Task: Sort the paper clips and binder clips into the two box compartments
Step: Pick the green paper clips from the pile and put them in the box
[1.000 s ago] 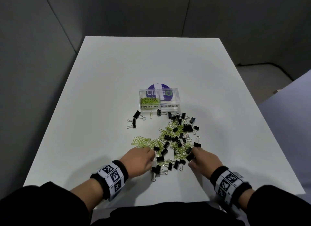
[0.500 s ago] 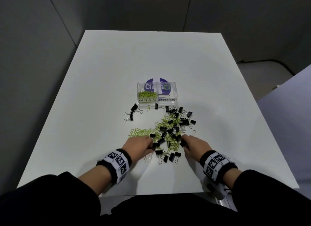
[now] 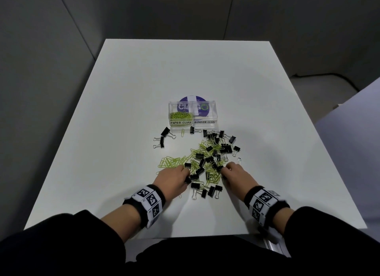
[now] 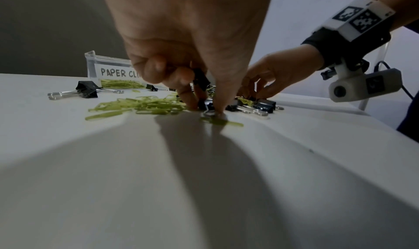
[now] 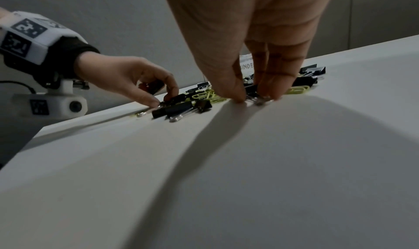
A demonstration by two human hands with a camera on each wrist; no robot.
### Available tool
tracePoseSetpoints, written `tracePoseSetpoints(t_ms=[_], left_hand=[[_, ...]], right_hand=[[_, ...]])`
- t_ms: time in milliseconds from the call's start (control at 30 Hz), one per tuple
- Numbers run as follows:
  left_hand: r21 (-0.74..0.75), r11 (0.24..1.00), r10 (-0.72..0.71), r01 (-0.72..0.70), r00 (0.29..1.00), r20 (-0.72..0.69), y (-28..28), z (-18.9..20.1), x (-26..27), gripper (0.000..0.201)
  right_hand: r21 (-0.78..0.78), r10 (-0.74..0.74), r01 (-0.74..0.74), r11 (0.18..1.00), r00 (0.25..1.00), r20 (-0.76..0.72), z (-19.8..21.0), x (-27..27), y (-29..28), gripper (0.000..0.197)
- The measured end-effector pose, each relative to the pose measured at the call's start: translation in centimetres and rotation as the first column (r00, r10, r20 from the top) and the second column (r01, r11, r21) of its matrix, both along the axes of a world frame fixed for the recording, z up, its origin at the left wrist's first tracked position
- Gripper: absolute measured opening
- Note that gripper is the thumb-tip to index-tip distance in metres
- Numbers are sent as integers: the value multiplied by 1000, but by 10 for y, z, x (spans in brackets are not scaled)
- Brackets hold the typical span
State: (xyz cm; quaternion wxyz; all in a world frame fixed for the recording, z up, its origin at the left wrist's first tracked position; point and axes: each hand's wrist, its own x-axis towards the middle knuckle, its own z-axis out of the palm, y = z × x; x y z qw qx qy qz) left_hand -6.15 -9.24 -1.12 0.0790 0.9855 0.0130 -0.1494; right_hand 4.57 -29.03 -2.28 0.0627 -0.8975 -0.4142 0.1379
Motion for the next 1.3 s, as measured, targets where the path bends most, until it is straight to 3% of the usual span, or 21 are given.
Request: tracePoseSetpoints(t_ms=[167, 267, 300, 500, 533, 600, 700, 867, 1033, 1200, 1300], left_hand=[[-73, 997, 25, -26, 1000, -14, 7, 1, -3, 34], [-117, 992, 46, -54, 997, -64, 10, 7, -4, 28], [-127, 991, 27, -37, 997, -77, 11, 8, -5, 25], [-141, 977, -167, 161, 986, -28, 3, 6, -3, 30], [-155, 975, -162, 157, 986, -23, 1, 6, -2, 27], [-180, 974, -141, 137, 990, -10, -2, 5, -1, 28], [-147, 975, -174, 166, 984, -47, -3, 2, 2, 42], [-27, 953, -302, 301, 952, -41, -3, -3, 9, 35], [51, 950, -304, 308, 950, -68, -8, -5, 12, 34], [40, 952, -301, 303, 953, -43, -3, -4, 12, 34], [76, 907, -415, 413, 910, 6, 0, -2, 12, 25]], right_hand=[[-39, 5, -2, 999, 996, 85, -3, 2, 3, 26], [-40, -15, 16, 999, 999, 29, -2, 1, 4, 11], [-36, -21, 21, 999, 1000, 10, -3, 2, 3, 4], [-98, -28, 18, 995, 994, -105, 15, -3, 5, 11], [-115, -33, 18, 993, 991, -129, 18, -6, 5, 14], [-166, -42, 13, 986, 985, -168, 22, -13, 7, 39], [-294, -28, -24, 956, 985, -170, 20, -20, 10, 63], [-274, -13, -13, 962, 995, -94, 12, -25, 14, 50], [-270, 72, -89, 959, 995, -73, 12, -19, 13, 34], [-238, -16, -13, 971, 993, -120, 13, -13, 11, 26], [-239, -37, 4, 971, 990, -137, 13, -9, 6, 28]])
